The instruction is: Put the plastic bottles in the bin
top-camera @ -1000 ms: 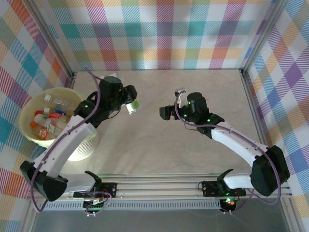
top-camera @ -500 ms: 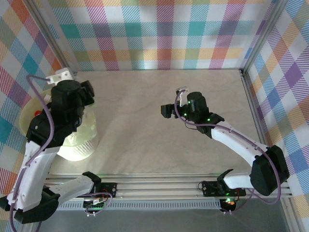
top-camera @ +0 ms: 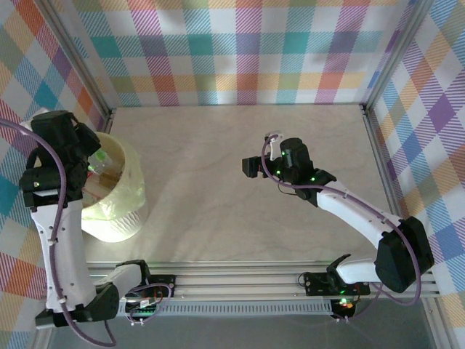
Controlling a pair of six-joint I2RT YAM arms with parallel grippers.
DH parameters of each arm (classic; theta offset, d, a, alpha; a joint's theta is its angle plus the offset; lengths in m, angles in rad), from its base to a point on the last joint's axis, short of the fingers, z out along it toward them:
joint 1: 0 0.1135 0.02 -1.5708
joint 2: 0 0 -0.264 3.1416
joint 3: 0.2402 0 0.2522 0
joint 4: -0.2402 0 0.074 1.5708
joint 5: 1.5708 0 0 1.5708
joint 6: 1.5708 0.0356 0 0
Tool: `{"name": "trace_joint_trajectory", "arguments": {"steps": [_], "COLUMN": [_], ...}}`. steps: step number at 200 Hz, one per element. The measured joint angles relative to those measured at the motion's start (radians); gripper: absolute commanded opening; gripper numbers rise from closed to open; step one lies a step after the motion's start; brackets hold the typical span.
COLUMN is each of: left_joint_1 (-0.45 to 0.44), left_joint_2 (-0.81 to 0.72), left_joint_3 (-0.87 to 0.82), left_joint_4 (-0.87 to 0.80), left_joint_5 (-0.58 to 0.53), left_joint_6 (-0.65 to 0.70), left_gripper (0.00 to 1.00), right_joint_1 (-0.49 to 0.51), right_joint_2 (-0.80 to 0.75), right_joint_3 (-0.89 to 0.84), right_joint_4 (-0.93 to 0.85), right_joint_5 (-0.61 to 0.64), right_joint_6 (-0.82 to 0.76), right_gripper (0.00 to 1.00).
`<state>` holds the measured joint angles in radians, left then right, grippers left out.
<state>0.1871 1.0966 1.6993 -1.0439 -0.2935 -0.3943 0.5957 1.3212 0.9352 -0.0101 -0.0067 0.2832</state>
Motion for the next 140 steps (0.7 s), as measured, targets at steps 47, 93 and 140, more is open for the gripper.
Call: {"name": "trace_joint_trajectory", "arguments": {"steps": [47, 93, 140], "left_joint_1": [0.208, 0.347, 0.399], "left_joint_2": [0.000, 0.015, 0.047], "left_joint_3": [-0.079, -0.170, -0.182], "left_joint_4": [0.003, 0.027, 0.041], "left_joint_5": [0.255, 0.455, 0.538], "left_joint_6": [-0.078, -0.146, -0.170], "left_gripper": [0.48, 0.60, 0.88], "right_joint_1": [0.000, 0.000, 0.000], "right_joint_2": [0.000, 0.000, 0.033], "right_joint_3": [0.000, 0.000, 0.018], "right_joint_4": [-0.015, -0.016, -0.020], "right_joint_5": [0.005, 0.015, 0.015], "right_joint_6": [0.000, -0.001, 0.000], "right_gripper": [1.00, 1.00, 1.00]}}
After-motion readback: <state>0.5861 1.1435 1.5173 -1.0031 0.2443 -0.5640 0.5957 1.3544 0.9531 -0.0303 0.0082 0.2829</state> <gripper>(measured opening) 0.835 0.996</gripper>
